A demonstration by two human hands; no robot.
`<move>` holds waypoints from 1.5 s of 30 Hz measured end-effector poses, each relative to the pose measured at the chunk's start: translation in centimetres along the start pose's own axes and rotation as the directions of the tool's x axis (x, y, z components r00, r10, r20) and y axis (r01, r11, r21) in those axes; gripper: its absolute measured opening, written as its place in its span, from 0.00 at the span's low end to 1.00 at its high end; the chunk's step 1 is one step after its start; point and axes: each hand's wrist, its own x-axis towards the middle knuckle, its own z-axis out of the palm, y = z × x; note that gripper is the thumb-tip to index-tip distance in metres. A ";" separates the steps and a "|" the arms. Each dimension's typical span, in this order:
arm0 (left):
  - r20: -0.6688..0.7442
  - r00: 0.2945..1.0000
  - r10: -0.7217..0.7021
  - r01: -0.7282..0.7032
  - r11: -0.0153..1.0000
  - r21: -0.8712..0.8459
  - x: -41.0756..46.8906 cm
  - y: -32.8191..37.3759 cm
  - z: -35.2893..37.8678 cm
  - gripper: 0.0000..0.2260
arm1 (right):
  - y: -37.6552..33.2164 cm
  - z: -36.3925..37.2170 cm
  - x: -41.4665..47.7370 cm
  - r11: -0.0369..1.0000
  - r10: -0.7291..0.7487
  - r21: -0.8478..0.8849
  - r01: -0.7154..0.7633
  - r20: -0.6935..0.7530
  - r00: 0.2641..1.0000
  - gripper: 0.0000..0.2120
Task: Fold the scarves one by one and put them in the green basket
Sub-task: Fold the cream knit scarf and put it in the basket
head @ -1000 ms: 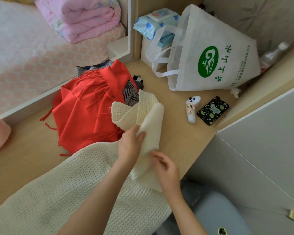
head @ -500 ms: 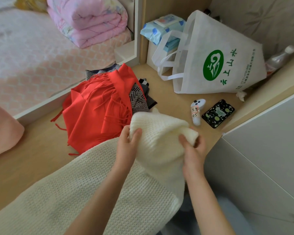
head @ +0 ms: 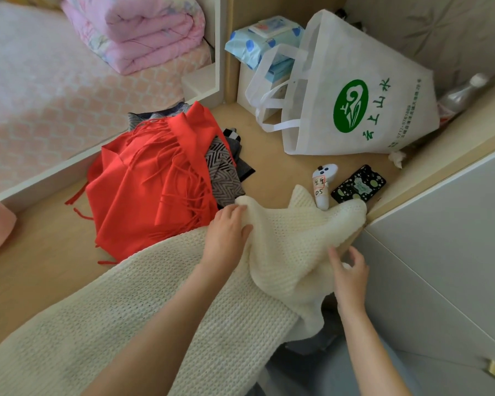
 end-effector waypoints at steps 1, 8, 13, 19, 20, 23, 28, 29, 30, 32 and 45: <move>0.025 1.000 -0.007 0.006 1.000 0.005 1.0 0.2 0.2 0.23 | 0.2 0.2 0.4 0.999 0.048 0.023 -0.048 0.025 0.999 0.41; 0.410 0.905 -0.114 0.093 0.993 0.072 5.5 0.7 1.1 0.36 | -0.8 1.9 1.5 0.969 0.163 0.150 -0.197 0.213 0.963 0.20; 0.135 0.982 -0.131 0.147 0.982 -0.119 6.1 1.2 0.5 0.15 | -3.5 1.0 1.4 0.963 -0.207 0.163 0.212 -0.048 0.977 0.05; -0.388 0.920 -0.052 -0.024 0.982 -0.188 9.0 4.2 -2.8 0.16 | -7.6 0.9 4.4 0.916 -0.400 -0.093 0.390 -0.120 0.909 0.18; -0.357 0.933 -0.045 -0.001 0.992 -0.126 9.1 4.4 -2.7 0.22 | -7.7 1.3 4.8 0.916 -0.327 -0.262 0.303 -0.053 0.944 0.24; -0.271 0.962 -0.007 0.013 1.000 0.022 7.3 3.4 -1.4 0.32 | -6.0 2.5 3.7 0.859 -0.148 -0.493 0.135 0.013 0.989 0.40; -0.183 0.980 0.077 -0.061 0.994 0.088 1.3 -0.8 -0.7 0.29 | -0.7 4.0 -4.1 0.723 -0.507 -0.419 0.549 0.216 0.834 0.33; -0.190 0.979 0.076 -0.060 0.994 0.088 0.3 -1.5 -1.0 0.28 | 0.3 4.6 -5.5 0.677 -0.543 -0.386 0.626 0.312 0.779 0.32; -0.209 0.975 0.074 -0.054 0.993 0.102 -0.5 -2.2 -1.4 0.27 | 0.9 5.2 -6.6 0.623 -0.567 -0.368 0.690 0.395 0.723 0.30; -0.276 0.960 0.053 -0.014 0.990 0.140 -2.2 -3.8 -2.6 0.23 | 1.4 6.5 -7.8 0.546 -0.595 -0.333 0.769 0.493 0.635 0.26; -0.360 0.920 -0.156 0.217 0.967 0.134 -6.8 -10.7 -5.2 0.06 | -8.5 16.9 -0.6 0.402 -0.577 -0.309 0.862 0.645 0.500 0.12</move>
